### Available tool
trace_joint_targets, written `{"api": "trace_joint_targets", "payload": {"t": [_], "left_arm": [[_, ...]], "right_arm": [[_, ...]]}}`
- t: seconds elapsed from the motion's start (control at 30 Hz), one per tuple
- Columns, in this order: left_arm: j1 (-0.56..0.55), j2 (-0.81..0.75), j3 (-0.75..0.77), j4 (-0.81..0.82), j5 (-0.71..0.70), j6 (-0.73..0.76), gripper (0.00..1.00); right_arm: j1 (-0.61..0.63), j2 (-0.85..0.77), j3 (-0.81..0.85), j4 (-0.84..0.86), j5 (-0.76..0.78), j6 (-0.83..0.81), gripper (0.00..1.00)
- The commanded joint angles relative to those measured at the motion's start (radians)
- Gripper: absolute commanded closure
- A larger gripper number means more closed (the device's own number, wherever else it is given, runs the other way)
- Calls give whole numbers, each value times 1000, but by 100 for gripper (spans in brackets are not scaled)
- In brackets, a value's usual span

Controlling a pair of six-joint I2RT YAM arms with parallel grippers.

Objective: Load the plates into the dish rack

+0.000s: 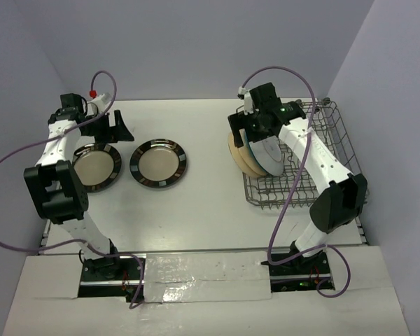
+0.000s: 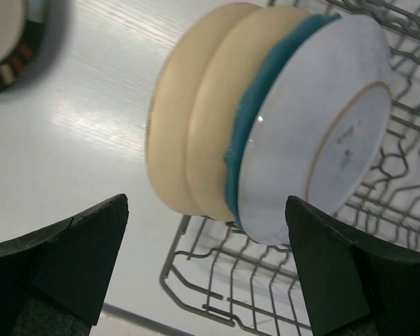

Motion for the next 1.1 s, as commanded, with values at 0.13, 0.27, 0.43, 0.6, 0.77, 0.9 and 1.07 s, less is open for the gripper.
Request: {"api": "trace_joint_targets", "payload": {"t": [0.13,0.27,0.43,0.6,0.77,0.9,1.07], "left_arm": [[18,200,187,-180,128,297,3],[18,349,306,-242,173,373,9],[10,516,480,-356,239,440,16],[-28,619,535,-373,266,443,24],[-94,693,515,-420,272,473,30],[-119,736,514,-462,302,482,40],[-140,767,506,-494,266,491,65]], "right_arm": [[-103,-49,102,-35,-381,3,0],[-137,-59,95,-40,-549,-15,0],[-143,-62,84,-48,-593,-35,0],[-147,-51,75,-46,-597,-38,0],[-166,-45,75,-54,-633,-43,0],[-202,-42,70,-63,-690,-43,0],[-219,-37,67,-63,-724,-40,0]]}}
